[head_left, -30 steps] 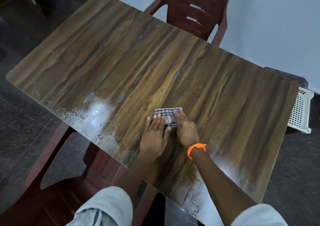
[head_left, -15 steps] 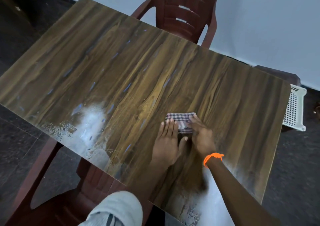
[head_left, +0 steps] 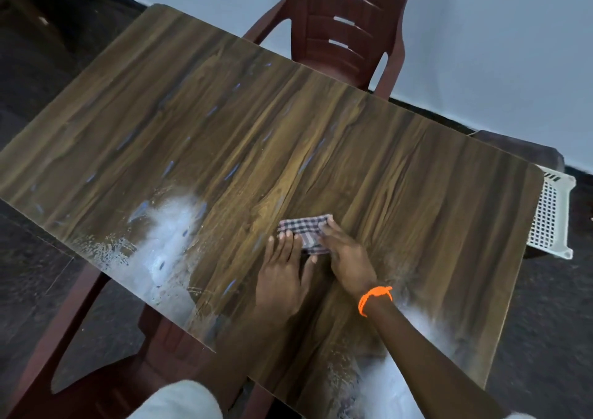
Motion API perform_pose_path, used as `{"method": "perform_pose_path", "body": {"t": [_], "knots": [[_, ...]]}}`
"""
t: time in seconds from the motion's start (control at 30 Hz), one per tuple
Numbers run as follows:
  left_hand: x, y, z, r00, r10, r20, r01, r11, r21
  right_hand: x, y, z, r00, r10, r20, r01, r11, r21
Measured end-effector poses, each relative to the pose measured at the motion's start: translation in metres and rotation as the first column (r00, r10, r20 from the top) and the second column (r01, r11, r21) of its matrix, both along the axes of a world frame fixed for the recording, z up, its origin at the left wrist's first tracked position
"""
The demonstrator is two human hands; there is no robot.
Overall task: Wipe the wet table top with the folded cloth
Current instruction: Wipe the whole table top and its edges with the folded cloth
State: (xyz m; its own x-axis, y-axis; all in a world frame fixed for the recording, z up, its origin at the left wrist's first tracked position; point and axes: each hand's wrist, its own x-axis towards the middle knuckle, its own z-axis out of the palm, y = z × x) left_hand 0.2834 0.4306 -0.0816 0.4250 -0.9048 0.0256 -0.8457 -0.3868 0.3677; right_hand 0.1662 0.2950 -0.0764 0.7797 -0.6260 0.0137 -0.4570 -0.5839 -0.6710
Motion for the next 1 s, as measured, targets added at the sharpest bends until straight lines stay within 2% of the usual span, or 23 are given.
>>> {"method": "perform_pose_path", "body": {"t": [0.13,0.3,0.37,0.47,0.6,0.8,0.87,1.0], "knots": [[-0.027,-0.008,-0.005,0.999,-0.027,-0.044,0.026,0.999,-0.023,-0.028,0.003,-0.006,0.997,-0.078,-0.028,0.077,0.996,-0.036],[-0.023,-0.076,-0.001,0.99,-0.127,-0.055,0.128,0.992,0.009,-0.027,-0.037,0.001,0.95,-0.312,-0.01,0.31,0.947,-0.083],[-0.011,-0.103,0.0,0.988,-0.152,-0.028,0.153,0.988,0.033,-0.014,-0.06,0.003,0.933,-0.359,0.0,0.358,0.93,-0.086],[0.014,-0.128,0.001,0.99,-0.141,0.013,0.14,0.989,0.051,0.014,-0.088,0.005,0.943,-0.334,0.007,0.333,0.94,-0.073],[0.038,-0.122,0.0,0.995,-0.095,0.031,0.092,0.992,0.088,0.041,-0.096,0.004,0.979,-0.202,-0.013,0.201,0.978,-0.053],[0.012,-0.076,-0.003,0.999,-0.046,-0.006,0.047,0.998,0.05,0.015,-0.068,0.005,0.997,-0.039,-0.063,0.035,0.998,-0.058],[-0.001,-0.073,-0.004,0.996,-0.083,-0.019,0.084,0.995,0.046,-0.003,-0.063,0.006,0.995,-0.066,-0.078,0.061,0.996,-0.058],[-0.009,-0.111,-0.003,0.984,-0.179,-0.019,0.179,0.982,0.063,-0.025,-0.079,0.014,0.975,-0.221,-0.029,0.219,0.974,-0.067]]}}
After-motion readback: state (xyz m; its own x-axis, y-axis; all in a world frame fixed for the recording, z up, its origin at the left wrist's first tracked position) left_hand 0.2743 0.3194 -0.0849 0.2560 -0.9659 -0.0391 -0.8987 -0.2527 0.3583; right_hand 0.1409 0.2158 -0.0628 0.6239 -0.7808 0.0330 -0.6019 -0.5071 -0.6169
